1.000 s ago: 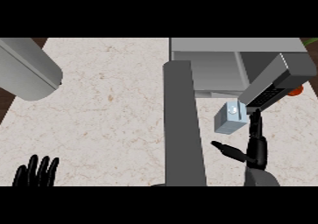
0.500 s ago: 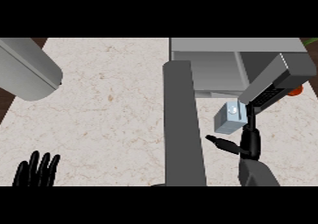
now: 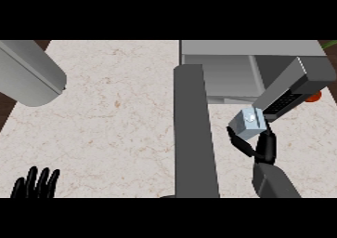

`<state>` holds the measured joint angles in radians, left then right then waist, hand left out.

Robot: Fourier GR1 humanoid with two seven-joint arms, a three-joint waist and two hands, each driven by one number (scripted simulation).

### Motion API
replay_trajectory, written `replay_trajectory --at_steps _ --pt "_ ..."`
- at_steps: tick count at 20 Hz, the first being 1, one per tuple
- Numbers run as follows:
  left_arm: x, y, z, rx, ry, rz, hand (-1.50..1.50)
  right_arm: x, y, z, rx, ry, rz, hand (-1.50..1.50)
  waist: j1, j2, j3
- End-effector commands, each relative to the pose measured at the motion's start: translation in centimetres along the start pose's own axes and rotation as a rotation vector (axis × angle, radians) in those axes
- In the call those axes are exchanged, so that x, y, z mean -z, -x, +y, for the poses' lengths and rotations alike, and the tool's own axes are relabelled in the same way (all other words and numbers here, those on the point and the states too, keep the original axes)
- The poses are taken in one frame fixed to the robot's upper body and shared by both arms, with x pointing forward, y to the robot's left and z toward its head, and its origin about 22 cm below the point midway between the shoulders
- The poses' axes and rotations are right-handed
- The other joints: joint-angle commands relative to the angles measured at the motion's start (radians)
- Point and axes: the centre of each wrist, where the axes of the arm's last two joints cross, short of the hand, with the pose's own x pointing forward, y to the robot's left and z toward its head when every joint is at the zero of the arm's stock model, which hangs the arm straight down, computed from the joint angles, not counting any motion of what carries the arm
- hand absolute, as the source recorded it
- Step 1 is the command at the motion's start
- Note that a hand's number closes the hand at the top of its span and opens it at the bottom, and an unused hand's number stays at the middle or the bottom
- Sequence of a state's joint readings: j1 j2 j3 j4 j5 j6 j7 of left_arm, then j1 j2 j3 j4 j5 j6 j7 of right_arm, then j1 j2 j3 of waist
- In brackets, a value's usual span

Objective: Pick up the milk, place it into the microwave and close the microwave

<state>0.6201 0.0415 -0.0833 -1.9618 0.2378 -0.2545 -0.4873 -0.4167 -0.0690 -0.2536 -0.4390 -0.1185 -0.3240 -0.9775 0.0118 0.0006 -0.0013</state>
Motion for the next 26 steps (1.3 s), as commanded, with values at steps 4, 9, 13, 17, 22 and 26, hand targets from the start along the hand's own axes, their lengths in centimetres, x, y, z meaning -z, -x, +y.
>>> replay_trajectory --at_steps 4,9,13,17,22,26 --pt "1.0 -0.5 -0.9 -0.025 0.018 0.002 -1.50 2.5 -1.0 2.0 -0.107 0.067 -0.060 1.50 0.013 0.007 0.003" --pt "-1.9 -1.5 -0.7 -0.008 0.011 0.021 -1.50 2.9 -0.4 -1.1 -0.070 0.108 -0.105 1.50 0.014 0.004 0.003" --pt "-0.5 -1.9 0.6 -0.018 0.007 0.005 -1.50 2.9 -1.3 2.4 0.032 0.047 -0.144 1.50 0.013 0.005 0.003" --pt "-0.4 -0.5 -0.5 -0.016 0.019 0.009 -1.50 1.8 -0.3 0.4 0.083 -0.066 -0.183 1.50 0.014 0.007 0.004" --pt "-0.2 -1.6 0.6 -0.017 0.015 0.000 -1.50 0.4 0.7 -1.5 0.087 -0.098 -0.201 1.50 0.000 0.001 0.002" --pt "-1.6 -0.2 0.1 -0.013 0.003 0.009 -1.50 -0.5 0.1 1.1 0.095 -0.113 -0.208 1.50 -0.010 -0.004 0.001"
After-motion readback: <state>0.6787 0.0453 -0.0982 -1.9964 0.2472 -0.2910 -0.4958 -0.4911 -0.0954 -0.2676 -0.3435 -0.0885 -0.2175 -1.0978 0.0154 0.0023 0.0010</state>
